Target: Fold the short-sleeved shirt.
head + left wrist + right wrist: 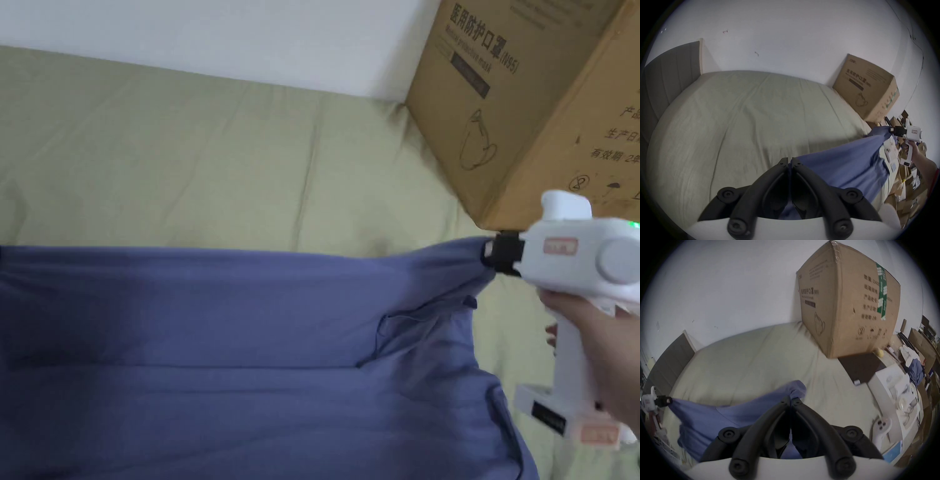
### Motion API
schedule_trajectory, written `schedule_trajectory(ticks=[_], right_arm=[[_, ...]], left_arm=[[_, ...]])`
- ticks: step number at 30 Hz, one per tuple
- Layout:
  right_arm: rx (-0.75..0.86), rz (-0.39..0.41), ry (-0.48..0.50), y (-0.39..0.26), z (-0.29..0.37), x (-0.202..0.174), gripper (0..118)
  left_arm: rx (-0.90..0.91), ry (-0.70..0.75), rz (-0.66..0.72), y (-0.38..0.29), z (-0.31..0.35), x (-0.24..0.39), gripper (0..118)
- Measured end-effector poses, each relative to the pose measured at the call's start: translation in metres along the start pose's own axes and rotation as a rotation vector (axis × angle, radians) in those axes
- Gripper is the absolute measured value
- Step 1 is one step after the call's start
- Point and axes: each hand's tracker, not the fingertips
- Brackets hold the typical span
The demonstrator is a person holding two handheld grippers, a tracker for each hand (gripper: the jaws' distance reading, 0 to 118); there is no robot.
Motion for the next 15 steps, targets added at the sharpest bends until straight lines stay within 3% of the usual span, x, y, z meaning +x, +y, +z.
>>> schedule_trajectory(ticks=[7,12,13,15], right_arm=[[-0.226,-0.044,-0.002,-0.130,0.037,0.038,0],[-0.231,-0.096,0.005,-0.168,0.046,0.037,0],[-0.220,-0.101,0.001,-0.169,0.045,0.036,2],[-0.203,-0.061,-0.036,-0.168,0.040,0.033,20]], left_arm=[[-0.107,-0.042,-0.082,-0.092,0.028,0.005,1],[-0.176,-0.044,-0.062,-0.138,0.038,0.006,2],[-0.174,-0.041,-0.057,-0.138,0.041,0.008,2],[-0.164,-0.010,-0.068,-0.142,0.045,0.013,15]])
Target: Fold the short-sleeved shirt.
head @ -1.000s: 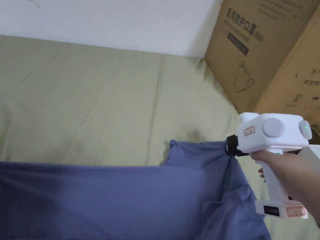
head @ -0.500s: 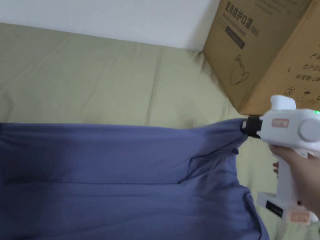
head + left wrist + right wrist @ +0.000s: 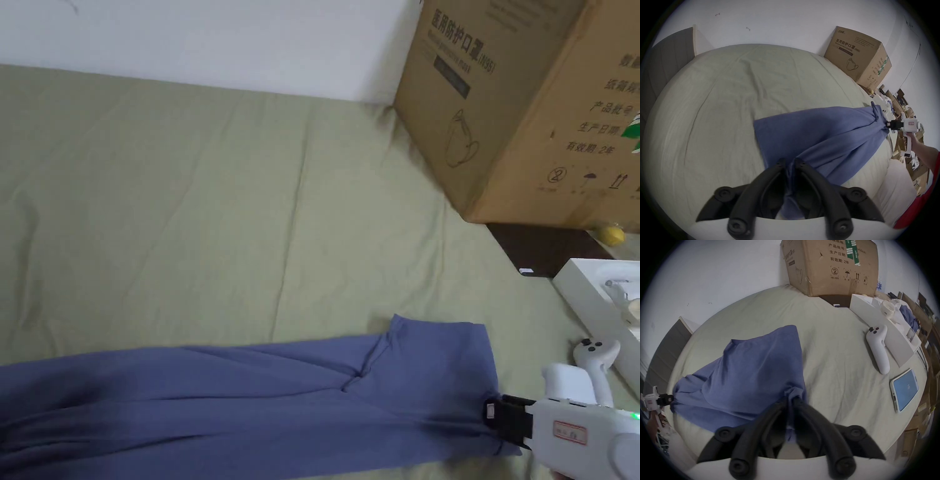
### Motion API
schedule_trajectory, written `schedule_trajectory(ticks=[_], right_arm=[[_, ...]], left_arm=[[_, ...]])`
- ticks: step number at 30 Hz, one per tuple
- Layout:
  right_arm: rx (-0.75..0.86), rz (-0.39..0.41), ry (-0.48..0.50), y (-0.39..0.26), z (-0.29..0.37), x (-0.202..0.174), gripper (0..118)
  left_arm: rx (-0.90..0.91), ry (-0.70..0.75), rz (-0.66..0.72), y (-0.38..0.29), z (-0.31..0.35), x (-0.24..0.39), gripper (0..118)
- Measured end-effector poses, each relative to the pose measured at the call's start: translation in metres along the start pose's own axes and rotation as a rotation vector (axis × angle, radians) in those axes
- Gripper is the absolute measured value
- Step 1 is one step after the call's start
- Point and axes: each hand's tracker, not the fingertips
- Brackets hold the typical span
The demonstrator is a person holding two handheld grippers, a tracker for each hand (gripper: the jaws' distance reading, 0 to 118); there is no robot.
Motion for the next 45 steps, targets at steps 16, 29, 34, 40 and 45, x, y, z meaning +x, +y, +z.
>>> schedule_trajectory(ticks=[16,29,34,40,45], right_arm=[[0.695,0.054,0.120,-0.012,0.171,-0.116,58],[0.886,0.138,0.134,-0.049,0.207,-0.181,0],[0.779,0.246,0.261,-0.043,0.221,-0.175,0],[0.679,0.308,0.250,-0.038,0.206,-0.185,0],[0.592,0.315,0.258,-0.038,0.185,-0.205,0]], left_arm=[[0.818,0.176,0.046,0.007,0.152,0.103,88],[0.939,0.285,-0.069,-0.023,0.174,0.142,1],[0.445,-0.102,0.215,0.033,0.178,0.041,1],[0.049,-0.420,0.557,0.015,0.082,-0.075,27],[0.068,-0.551,0.772,-0.017,0.015,-0.117,117]])
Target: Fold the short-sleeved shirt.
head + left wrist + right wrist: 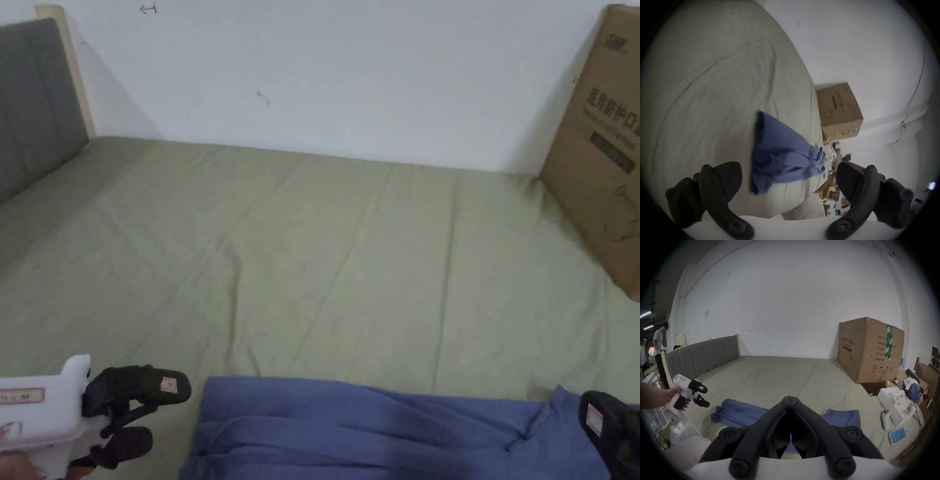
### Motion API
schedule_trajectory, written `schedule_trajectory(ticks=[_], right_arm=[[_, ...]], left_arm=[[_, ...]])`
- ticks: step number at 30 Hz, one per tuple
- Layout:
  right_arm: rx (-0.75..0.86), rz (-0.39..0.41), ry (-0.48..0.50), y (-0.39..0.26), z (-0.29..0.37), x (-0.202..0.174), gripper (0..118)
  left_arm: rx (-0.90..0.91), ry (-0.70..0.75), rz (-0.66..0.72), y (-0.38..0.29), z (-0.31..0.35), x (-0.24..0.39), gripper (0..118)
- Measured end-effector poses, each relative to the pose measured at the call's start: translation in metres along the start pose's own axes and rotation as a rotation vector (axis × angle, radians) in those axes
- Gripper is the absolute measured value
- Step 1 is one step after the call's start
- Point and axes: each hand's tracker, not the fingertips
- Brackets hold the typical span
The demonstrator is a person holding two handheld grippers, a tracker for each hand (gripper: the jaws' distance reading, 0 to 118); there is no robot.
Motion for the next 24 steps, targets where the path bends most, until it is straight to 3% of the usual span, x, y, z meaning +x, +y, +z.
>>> schedule_trajectory(ticks=[4,8,13,14,15,16,17,19,22,24], right_arm=[[-0.061,0.006,0.015,-0.004,-0.016,-0.011,0],[-0.124,0.008,0.034,-0.007,-0.033,-0.018,0],[-0.161,0.004,0.054,-0.010,-0.046,-0.027,0],[-0.163,0.000,0.059,-0.010,-0.047,-0.029,0],[-0.166,-0.004,0.065,-0.011,-0.048,-0.030,0],[-0.169,-0.007,0.072,-0.013,-0.047,-0.032,0],[-0.173,-0.009,0.078,-0.014,-0.047,-0.033,0],[-0.188,-0.008,0.087,-0.015,-0.047,-0.034,0],[-0.198,-0.002,0.095,-0.018,-0.042,-0.034,0],[-0.199,-0.005,0.105,-0.018,-0.039,-0.032,0]], left_arm=[[-0.014,-0.132,0.110,-0.004,-0.028,-0.016,118],[-0.174,-0.397,0.161,-0.010,-0.068,-0.025,118],[-0.164,-0.240,0.029,0.003,-0.096,-0.036,116],[-0.145,-0.186,0.006,0.007,-0.095,-0.036,105],[-0.107,-0.108,-0.027,0.010,-0.091,-0.038,74],[-0.081,-0.005,-0.054,0.014,-0.093,-0.038,18],[-0.072,0.274,-0.110,-0.008,-0.099,-0.034,7],[-0.070,0.072,-0.059,-0.011,-0.093,-0.029,7],[-0.065,0.203,-0.257,-0.019,-0.086,0.009,7],[-0.070,0.242,-0.290,-0.022,-0.070,0.028,7]])
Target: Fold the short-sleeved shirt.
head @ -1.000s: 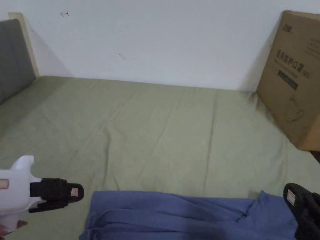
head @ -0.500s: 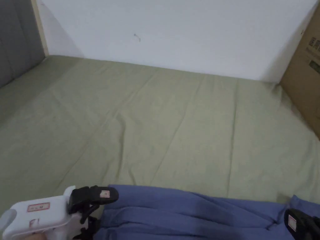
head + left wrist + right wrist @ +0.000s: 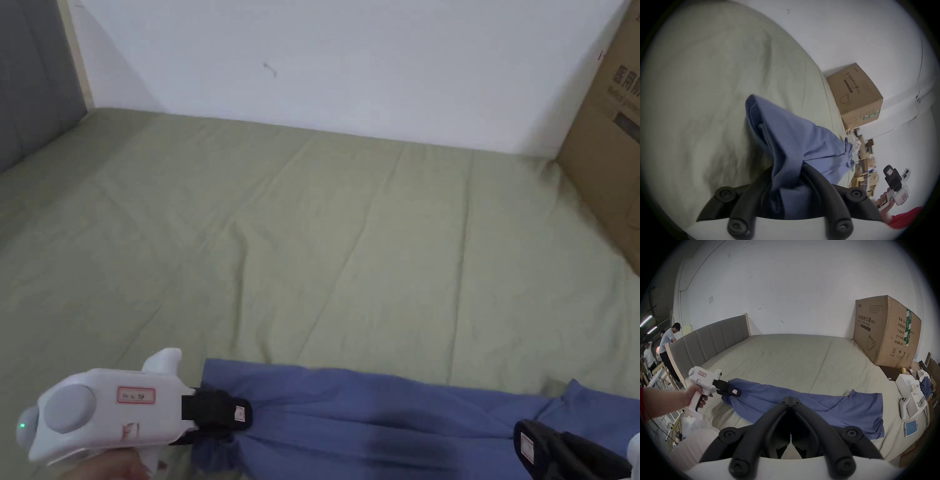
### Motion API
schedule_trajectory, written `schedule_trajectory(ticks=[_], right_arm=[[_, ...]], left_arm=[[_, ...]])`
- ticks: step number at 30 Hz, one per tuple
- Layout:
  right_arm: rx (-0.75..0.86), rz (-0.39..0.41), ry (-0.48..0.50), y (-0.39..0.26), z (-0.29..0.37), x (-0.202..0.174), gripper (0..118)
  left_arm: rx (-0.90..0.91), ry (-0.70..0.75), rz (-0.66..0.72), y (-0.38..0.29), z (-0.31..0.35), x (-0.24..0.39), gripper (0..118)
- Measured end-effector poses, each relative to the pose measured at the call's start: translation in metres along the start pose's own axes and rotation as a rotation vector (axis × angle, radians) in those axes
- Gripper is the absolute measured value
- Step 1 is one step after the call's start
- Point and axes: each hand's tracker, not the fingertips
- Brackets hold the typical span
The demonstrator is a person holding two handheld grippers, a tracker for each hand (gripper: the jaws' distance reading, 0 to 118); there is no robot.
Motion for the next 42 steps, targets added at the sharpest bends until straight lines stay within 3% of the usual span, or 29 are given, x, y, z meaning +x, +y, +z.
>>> schedule_trajectory(ticks=[3,7,9,11,14,19,20,21,22,23,24,31,33,34,37,38,40,42], right_arm=[[0.013,-0.025,0.004,-0.002,0.004,0.004,0],[0.026,-0.064,0.010,-0.006,0.011,0.008,0],[0.028,-0.067,0.014,-0.009,0.015,0.012,0],[0.032,-0.060,0.012,-0.012,0.019,0.014,0],[0.034,-0.057,0.005,-0.013,0.027,0.019,0],[0.053,-0.087,-0.005,-0.014,0.041,0.031,0],[0.056,-0.089,-0.012,-0.014,0.044,0.034,0],[0.057,-0.092,-0.019,-0.015,0.046,0.037,0],[0.057,-0.095,-0.026,-0.016,0.048,0.040,0],[0.055,-0.101,-0.035,-0.017,0.049,0.043,0],[0.049,-0.109,-0.043,-0.018,0.049,0.046,0],[0.044,-0.166,-0.063,-0.024,0.053,0.058,0],[0.043,-0.168,-0.060,-0.025,0.052,0.058,0],[0.045,-0.167,-0.057,-0.025,0.052,0.058,0],[0.043,-0.161,-0.045,-0.023,0.048,0.056,0],[0.042,-0.161,-0.041,-0.023,0.047,0.056,0],[0.044,-0.165,-0.034,-0.022,0.047,0.055,0],[0.044,-0.171,-0.029,-0.023,0.047,0.055,0]], left_arm=[[0.005,0.166,-0.116,0.008,0.041,0.021,7],[-0.017,0.675,-0.547,0.007,0.075,0.056,7],[-0.042,0.809,-0.601,0.011,0.078,0.059,7],[-0.020,0.756,-0.551,0.010,0.076,0.071,7],[-0.032,0.554,-0.452,0.010,0.056,0.100,7],[-0.167,0.244,-0.332,-0.001,-0.027,0.163,9],[-0.203,0.204,-0.326,-0.007,-0.048,0.178,16],[-0.236,0.172,-0.337,-0.012,-0.068,0.189,35],[-0.277,0.129,-0.355,-0.017,-0.085,0.198,65],[-0.339,0.100,-0.356,-0.022,-0.101,0.207,106],[-0.352,0.116,-0.349,-0.026,-0.111,0.214,118],[-0.097,0.194,-0.358,-0.013,-0.056,0.203,117],[-0.091,0.229,-0.349,-0.012,-0.035,0.189,114],[-0.091,0.245,-0.357,-0.014,-0.029,0.185,105],[-0.058,0.290,-0.452,-0.022,-0.029,0.179,11],[-0.071,0.337,-0.490,-0.026,-0.036,0.179,2],[-0.086,0.385,-0.535,-0.031,-0.056,0.178,2],[-0.146,0.338,-0.559,-0.038,-0.085,0.180,2]])
